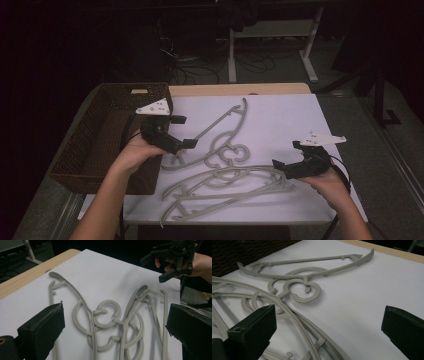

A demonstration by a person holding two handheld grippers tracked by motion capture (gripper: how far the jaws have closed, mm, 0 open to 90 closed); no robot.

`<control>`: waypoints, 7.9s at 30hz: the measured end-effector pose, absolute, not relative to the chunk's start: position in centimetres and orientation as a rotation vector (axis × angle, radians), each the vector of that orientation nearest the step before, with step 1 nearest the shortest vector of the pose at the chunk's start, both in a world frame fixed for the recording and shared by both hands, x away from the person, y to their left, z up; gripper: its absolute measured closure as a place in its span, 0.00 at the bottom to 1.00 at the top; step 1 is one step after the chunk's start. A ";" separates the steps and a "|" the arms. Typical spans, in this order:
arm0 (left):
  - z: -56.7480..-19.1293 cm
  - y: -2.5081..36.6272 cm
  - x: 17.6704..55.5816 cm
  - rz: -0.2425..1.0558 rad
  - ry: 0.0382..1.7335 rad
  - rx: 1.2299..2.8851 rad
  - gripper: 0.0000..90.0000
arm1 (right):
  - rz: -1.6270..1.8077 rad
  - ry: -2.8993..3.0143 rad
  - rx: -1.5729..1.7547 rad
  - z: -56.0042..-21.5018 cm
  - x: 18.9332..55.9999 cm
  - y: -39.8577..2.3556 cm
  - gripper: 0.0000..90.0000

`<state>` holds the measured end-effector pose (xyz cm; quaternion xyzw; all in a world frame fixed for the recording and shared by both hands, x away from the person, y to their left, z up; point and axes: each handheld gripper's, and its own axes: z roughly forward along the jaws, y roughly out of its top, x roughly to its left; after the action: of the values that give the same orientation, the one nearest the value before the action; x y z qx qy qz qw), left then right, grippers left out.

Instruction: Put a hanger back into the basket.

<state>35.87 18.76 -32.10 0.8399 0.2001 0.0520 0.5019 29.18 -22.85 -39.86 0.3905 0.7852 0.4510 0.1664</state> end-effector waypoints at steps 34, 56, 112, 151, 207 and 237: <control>-43.6 12.9 39.3 0.152 0.715 2.362 0.63 | 1.299 2.235 1.118 -40.0 29.0 -23.2 0.00; -44.4 12.5 39.7 0.197 0.773 2.417 0.89 | 1.299 2.235 1.121 -40.1 29.0 -23.2 0.00; -41.8 4.5 39.6 0.079 0.602 2.337 0.71 | 1.297 2.240 1.114 -40.1 29.1 -23.3 0.00; -43.6 1.1 48.6 0.286 0.759 2.533 0.91 | 1.299 2.258 1.095 -40.2 29.0 -22.9 0.00; -40.7 13.4 31.6 -0.047 0.539 2.354 0.74 | 1.105 2.241 1.442 -40.8 34.0 -17.3 0.22; -41.7 5.7 34.6 -0.059 0.724 2.377 0.91 | 1.239 2.154 1.369 -38.7 31.3 -20.5 0.22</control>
<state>34.64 5.68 -41.74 0.9054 0.2758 -0.0225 0.3221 31.32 -20.46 -38.66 0.4769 0.7504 0.4317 0.1518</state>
